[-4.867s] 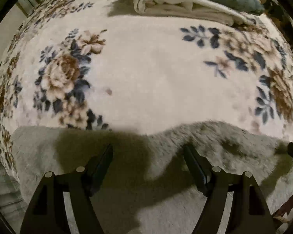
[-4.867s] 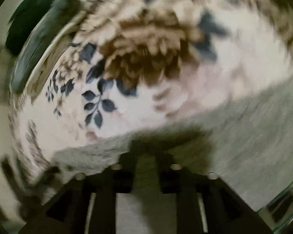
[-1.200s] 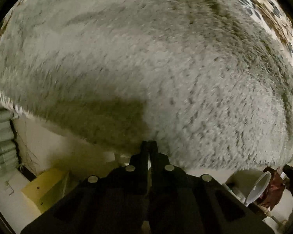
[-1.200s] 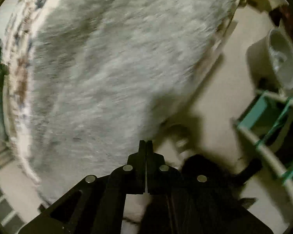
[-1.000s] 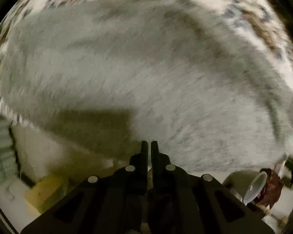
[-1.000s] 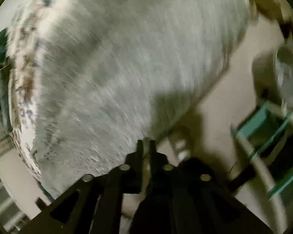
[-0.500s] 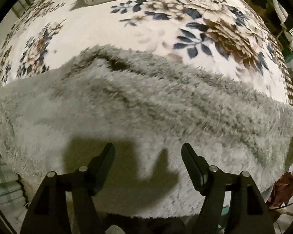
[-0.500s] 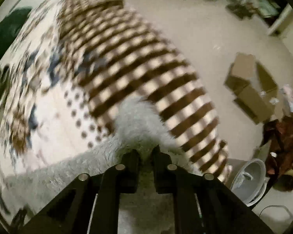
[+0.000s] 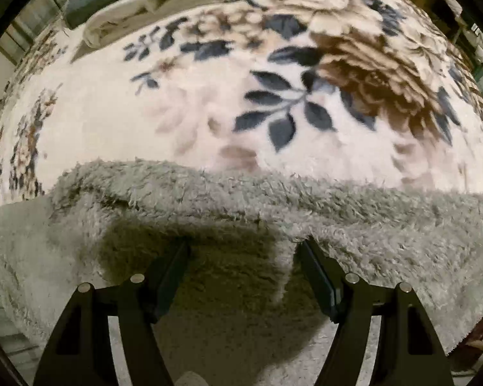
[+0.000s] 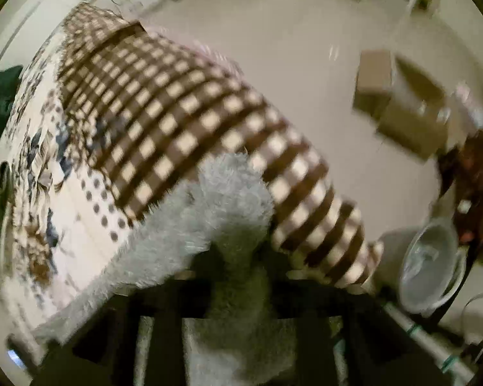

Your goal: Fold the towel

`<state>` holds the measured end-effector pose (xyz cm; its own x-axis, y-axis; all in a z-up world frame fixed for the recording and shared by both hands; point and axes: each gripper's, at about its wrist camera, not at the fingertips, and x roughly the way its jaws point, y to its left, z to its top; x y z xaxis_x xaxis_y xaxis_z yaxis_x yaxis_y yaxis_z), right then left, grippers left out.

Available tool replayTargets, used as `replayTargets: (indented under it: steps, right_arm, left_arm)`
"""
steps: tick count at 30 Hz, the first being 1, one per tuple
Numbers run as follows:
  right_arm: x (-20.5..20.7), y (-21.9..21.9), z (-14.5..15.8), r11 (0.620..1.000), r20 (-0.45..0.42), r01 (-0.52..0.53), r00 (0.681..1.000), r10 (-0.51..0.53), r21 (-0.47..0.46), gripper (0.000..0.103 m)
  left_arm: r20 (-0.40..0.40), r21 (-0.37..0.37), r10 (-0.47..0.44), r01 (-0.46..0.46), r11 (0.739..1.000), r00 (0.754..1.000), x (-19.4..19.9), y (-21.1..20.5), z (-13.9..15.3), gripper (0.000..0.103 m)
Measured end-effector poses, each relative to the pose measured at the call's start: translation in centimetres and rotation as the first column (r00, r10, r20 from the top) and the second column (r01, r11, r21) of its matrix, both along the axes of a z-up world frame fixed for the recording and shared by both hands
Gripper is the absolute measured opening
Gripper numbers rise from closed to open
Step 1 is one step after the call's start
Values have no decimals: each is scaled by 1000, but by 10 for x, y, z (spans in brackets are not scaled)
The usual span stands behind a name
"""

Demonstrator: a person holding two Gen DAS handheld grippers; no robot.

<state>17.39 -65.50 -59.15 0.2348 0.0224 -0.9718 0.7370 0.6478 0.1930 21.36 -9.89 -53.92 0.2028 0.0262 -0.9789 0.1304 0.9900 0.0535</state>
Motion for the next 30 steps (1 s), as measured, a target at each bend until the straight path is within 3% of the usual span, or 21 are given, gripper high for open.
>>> replayTargets:
  steps: [2, 3, 6, 11, 13, 17, 19, 20, 21, 23, 26, 28, 30]
  right_arm:
    - [-20, -3, 7, 999, 40, 45, 998, -45, 6, 64]
    - [-37, -3, 13, 997, 67, 73, 995, -74, 21, 66]
    - [-82, 1, 19, 986, 108, 152, 981, -159, 70, 69]
    - [-138, 15, -32, 934, 141, 234, 950, -279, 270, 74]
    - [-148, 18, -46, 925, 143, 283, 935, -325, 254, 74]
    - [-153, 19, -35, 923, 291, 330, 879, -376, 198, 72]
    - [-135, 22, -39, 943, 224, 291, 920, -322, 161, 58]
    - [-128, 25, -43, 950, 202, 267, 933, -297, 161, 30]
    - [-118, 32, -48, 963, 135, 228, 960, -247, 141, 10]
    - [-112, 40, -45, 972, 121, 214, 967, -226, 99, 6]
    - [-123, 45, -15, 963, 168, 270, 948, -270, 20, 5]
    - [-134, 45, 1, 952, 189, 307, 935, -301, -2, 5]
    - [-140, 42, -4, 956, 164, 293, 942, -293, 26, 5]
  left_arm:
    - [2, -6, -17, 17, 1000, 1000, -6, 3, 10, 69]
    - [1, -8, -21, 21, 1000, 1000, 2, 4, 14, 69]
    - [-25, -49, -6, 5, 999, 1000, -22, 20, 30, 69]
    - [-123, -58, -12, 5, 998, 992, -62, 28, 13, 69]
    - [-166, -23, -23, 20, 1000, 986, -69, 27, -1, 69]
    - [-144, 8, -52, 54, 999, 988, -73, 24, -7, 69]
    - [-139, 26, -60, 64, 998, 988, -78, 12, -7, 69]
    - [-137, 28, -61, 66, 997, 989, -75, 6, -6, 69]
    - [-135, 32, -66, 71, 997, 989, -71, -2, -6, 69]
    - [-134, 41, -75, 81, 996, 988, -64, -14, -5, 69]
    - [-127, 45, -90, 96, 994, 988, -57, -28, 5, 69]
    - [-98, 24, -108, 110, 994, 989, -44, -46, 16, 69]
    - [-60, 14, -130, 131, 991, 990, -34, -61, 24, 69]
